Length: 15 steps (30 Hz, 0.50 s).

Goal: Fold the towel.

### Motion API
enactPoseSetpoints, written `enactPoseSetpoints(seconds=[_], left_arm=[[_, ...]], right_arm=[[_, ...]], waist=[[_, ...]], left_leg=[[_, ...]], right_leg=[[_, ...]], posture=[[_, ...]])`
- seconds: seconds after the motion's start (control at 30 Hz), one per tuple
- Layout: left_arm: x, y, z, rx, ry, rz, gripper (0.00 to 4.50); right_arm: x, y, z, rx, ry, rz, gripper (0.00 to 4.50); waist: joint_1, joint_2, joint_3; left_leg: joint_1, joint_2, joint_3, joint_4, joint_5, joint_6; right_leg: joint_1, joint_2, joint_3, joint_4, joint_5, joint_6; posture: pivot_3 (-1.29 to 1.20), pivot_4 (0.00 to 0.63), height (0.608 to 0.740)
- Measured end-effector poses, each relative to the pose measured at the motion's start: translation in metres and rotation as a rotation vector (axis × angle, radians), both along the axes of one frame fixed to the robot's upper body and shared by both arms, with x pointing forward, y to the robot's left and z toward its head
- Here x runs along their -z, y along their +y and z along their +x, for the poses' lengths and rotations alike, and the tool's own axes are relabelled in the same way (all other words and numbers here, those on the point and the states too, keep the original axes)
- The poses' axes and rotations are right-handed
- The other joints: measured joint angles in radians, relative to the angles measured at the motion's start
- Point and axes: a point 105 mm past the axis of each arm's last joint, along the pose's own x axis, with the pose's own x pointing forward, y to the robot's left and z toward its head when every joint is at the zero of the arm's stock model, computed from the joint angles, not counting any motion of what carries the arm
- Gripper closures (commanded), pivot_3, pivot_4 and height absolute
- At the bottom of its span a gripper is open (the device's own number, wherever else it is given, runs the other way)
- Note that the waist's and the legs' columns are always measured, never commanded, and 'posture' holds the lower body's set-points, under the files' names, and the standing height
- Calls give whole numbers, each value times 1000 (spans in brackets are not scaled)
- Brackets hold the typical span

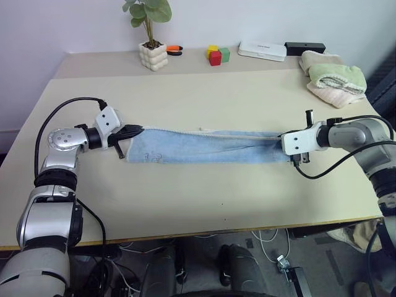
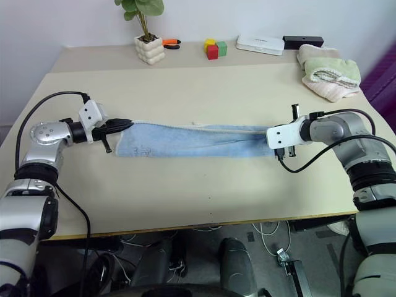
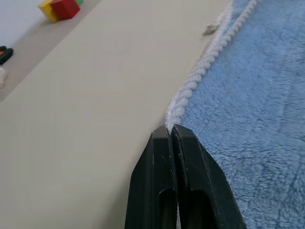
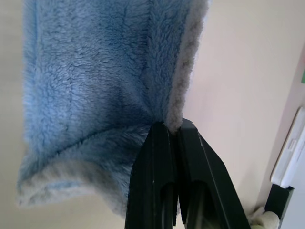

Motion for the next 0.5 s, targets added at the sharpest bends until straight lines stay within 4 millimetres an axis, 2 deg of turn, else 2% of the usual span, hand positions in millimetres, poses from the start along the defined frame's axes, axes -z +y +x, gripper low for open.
enactPoseSetpoints(seconds=[0.27,0.43,0.5], left_arm=[[5,-2,8,-49,-1,11,4500],[11,-3,9,-65,17,12,4500],[16,-4,8,-61,53,0,3918]], right_arm=[[-5,1,12,11,-58,1,4445],[2,3,15,18,-64,3,4445],[5,5,16,24,-53,18,4500]], waist=[[-1,0,0],[-1,0,0],[-1,0,0]], left_leg=[[0,0,0,0,0,0],[0,0,0,0,0,0],[1,0,0,0,0,0]], right_leg=[[0,0,0,0,0,0],[0,0,0,1,0,0],[1,0,0,1,0,1]], posture=[[0,150,740],[0,150,740],[0,150,740]])
